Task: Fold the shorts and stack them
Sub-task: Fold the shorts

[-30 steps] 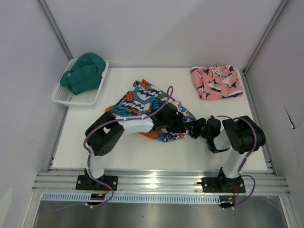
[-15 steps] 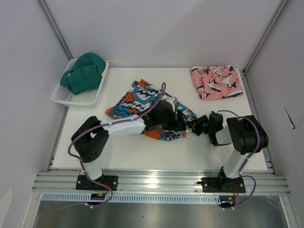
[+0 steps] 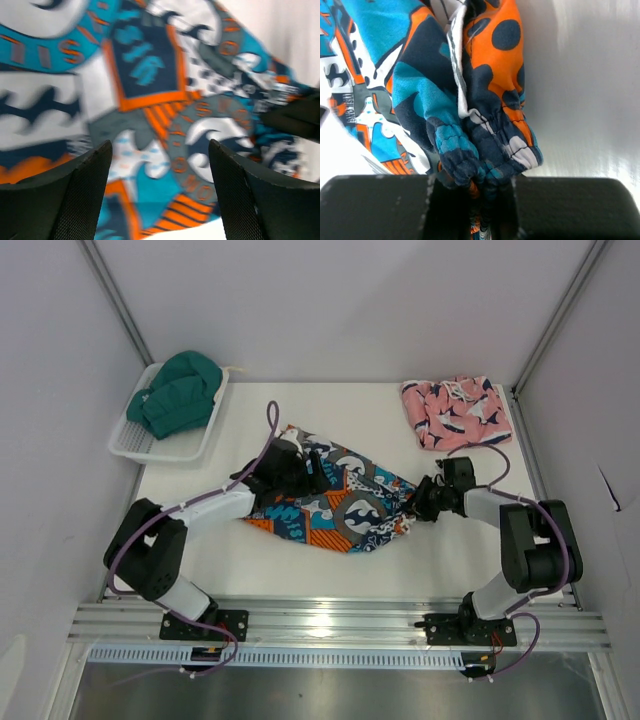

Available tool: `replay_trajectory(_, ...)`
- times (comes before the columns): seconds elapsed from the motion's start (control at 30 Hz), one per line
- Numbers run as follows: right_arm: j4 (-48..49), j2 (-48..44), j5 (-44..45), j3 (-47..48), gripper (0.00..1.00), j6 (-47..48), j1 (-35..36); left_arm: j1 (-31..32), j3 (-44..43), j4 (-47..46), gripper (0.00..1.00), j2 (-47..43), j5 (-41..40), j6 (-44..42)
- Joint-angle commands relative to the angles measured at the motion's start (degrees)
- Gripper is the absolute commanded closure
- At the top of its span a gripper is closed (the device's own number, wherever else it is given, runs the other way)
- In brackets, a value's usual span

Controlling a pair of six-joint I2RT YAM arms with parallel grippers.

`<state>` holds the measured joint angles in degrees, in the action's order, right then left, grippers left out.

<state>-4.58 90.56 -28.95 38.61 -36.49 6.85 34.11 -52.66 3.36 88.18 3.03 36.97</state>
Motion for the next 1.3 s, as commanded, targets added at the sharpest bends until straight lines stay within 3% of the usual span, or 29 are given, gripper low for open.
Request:
replay_trajectory(0.0,-18.78,-2.5,4.04,7.33,1.0,14.23,-0.7,-4.57,1.42,-2.13,0.19,-3.1,-2.15,-2.78)
replay_trajectory(0.1,-24.33,-3.2,10.9,9.55,1.0,16.53,-1.31,-9.4,1.25,-0.2,0.17,-3.63,-2.68,-3.66)
replay_trajectory(0.23,-24.77,-3.73,12.95,9.99,1.0,16.89,-1.58,-18.0,1.16,-0.54,0.15,-3.37,-0.58,-3.75)
replay_trajectory(0.37,-23.55,-3.55,11.2,9.38,1.0,17.42,-1.58,-25.39,-4.87,1.56,0.12,1.97,3.64,-5.15)
replay_trajectory(0.53,-22.49,-4.96,10.67,8.59,1.0,17.51,-1.49,-27.07,-16.92,8.77,0.05,10.77,9.34,-5.51)
replay_trajectory(0.73,-22.14,-5.66,8.91,8.59,1.0,17.77,-1.49,-27.16,-23.17,5.09,0.01,19.9,15.42,-6.03)
replay_trajectory(0.87,-21.7,-5.31,7.77,8.59,1.0,17.86,-1.49,-27.16,-26.52,4.47,0.01,25.63,21.13,-6.56)
replay_trajectory(1.27,-20.29,-6.54,5.66,7.09,1.0,17.51,-1.49,-26.55,-30.48,3.41,0.01,31.26,22.9,-6.56)
